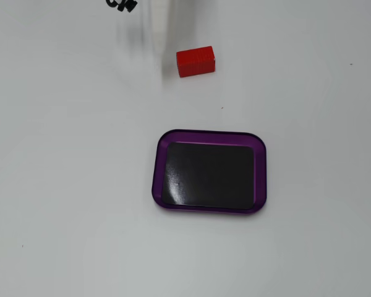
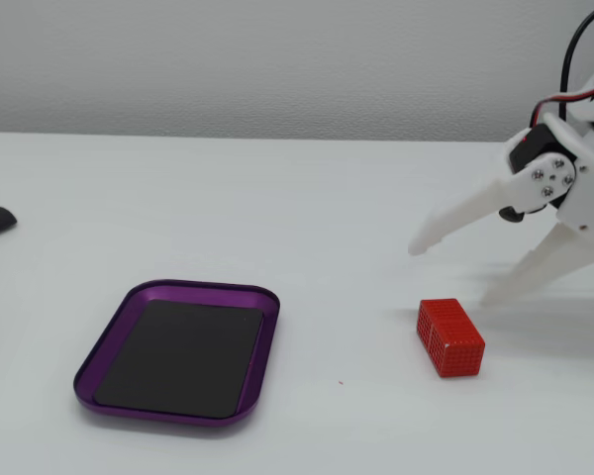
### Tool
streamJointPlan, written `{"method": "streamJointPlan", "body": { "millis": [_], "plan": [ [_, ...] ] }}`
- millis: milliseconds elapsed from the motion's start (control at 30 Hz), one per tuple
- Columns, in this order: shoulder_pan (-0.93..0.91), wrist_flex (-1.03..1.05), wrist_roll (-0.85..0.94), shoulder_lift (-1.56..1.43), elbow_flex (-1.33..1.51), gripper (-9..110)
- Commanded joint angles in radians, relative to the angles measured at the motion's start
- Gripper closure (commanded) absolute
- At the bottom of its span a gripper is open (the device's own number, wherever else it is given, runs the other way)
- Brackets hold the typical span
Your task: Remove the cube from the box.
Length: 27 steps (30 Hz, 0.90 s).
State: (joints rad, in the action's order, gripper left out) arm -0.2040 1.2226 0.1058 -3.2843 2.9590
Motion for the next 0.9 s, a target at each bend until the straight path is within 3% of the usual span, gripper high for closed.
{"method": "streamJointPlan", "body": {
  "millis": [0,100,267,867],
  "plan": [
    [-0.009,0.031,-0.003,-0.133,0.081,78],
    [-0.009,0.057,-0.003,-0.178,0.106,80],
    [-0.002,0.063,-0.002,-0.155,0.106,103],
    [-0.008,0.063,0.009,-0.152,0.106,102]
  ]
}}
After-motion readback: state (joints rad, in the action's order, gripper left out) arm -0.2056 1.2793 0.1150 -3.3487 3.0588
